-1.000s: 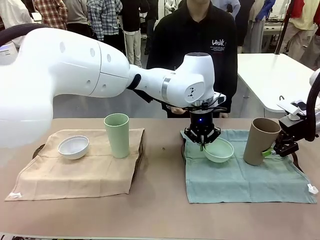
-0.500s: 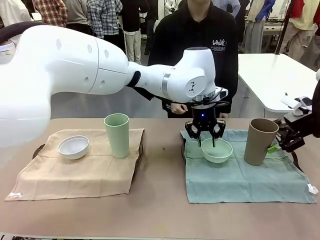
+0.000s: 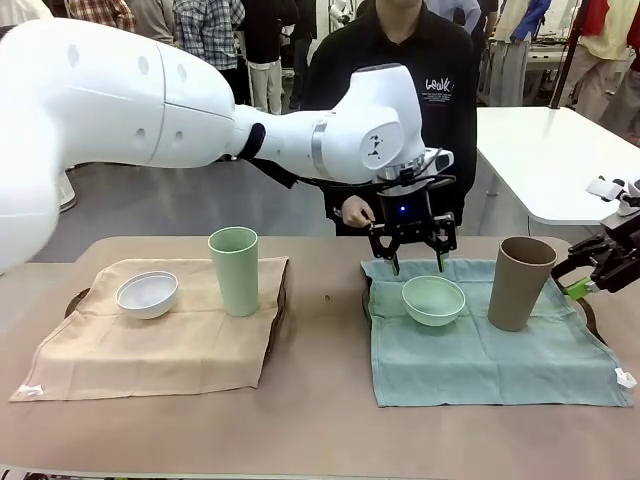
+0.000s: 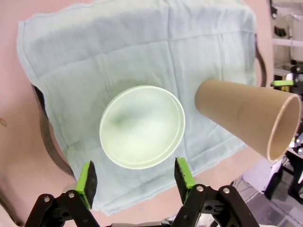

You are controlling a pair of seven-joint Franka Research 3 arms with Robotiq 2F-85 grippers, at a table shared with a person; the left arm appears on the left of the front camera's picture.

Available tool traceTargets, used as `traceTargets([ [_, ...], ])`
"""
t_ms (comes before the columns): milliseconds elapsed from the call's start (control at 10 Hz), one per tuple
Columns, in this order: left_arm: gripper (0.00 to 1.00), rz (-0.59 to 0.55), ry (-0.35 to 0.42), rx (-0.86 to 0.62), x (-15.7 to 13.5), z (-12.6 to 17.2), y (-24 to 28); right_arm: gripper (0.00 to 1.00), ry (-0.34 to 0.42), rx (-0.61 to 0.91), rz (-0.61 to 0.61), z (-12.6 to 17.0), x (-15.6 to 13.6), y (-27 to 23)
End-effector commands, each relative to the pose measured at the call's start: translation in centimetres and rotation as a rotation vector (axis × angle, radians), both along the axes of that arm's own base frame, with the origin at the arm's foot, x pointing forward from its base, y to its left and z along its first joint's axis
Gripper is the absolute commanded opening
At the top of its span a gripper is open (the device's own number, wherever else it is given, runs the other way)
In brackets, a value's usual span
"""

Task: Set up a tray with a mat and arrange the tableware.
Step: Place the Picnic Bowl and Reusable plastic cup back onto the Handle tray in front of the human's position.

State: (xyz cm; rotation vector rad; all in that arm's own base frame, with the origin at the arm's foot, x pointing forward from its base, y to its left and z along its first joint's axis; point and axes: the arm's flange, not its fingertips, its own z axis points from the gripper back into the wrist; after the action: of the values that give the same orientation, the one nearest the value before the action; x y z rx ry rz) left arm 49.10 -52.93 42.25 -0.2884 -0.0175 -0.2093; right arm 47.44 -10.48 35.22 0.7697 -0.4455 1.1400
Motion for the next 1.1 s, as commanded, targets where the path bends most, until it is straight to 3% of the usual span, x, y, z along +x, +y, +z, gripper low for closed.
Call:
traceTargets([
  [0,0.85,-0.012,-0.017,-0.039,-2.4,2.9,2.8,1.0,0.119,-0.062,-0.057,4.4,-2.6,2.2],
  [100,0.85,-0.035,-0.055,-0.04,-3.4,5.9,4.0,1.0,0.198,-0.071,-0.077,8.0,-3.9,3.5],
  [200,0.85,-0.08,-0.086,-0.014,-4.0,9.1,5.7,1.0,0.246,-0.14,-0.181,11.7,-4.5,4.6],
  [400,0.85,-0.122,-0.144,0.095,-5.6,14.5,10.0,1.0,0.248,-0.375,-0.353,19.4,-7.4,6.7],
  [600,0.85,-0.146,-0.204,0.247,-7.9,20.0,13.3,1.0,0.237,-0.579,-0.479,24.9,-9.4,9.6],
  [700,0.85,-0.127,-0.228,0.276,-9.0,22.1,14.4,1.0,0.221,-0.569,-0.452,26.1,-10.2,10.7],
  [800,0.85,-0.115,-0.16,0.174,-6.8,19.5,12.1,1.0,0.172,-0.456,-0.466,24.6,-9.7,8.0],
  [1000,0.85,-0.115,-0.16,0.174,-6.8,19.5,12.1,1.0,0.172,-0.456,-0.466,24.6,-9.7,8.0],
])
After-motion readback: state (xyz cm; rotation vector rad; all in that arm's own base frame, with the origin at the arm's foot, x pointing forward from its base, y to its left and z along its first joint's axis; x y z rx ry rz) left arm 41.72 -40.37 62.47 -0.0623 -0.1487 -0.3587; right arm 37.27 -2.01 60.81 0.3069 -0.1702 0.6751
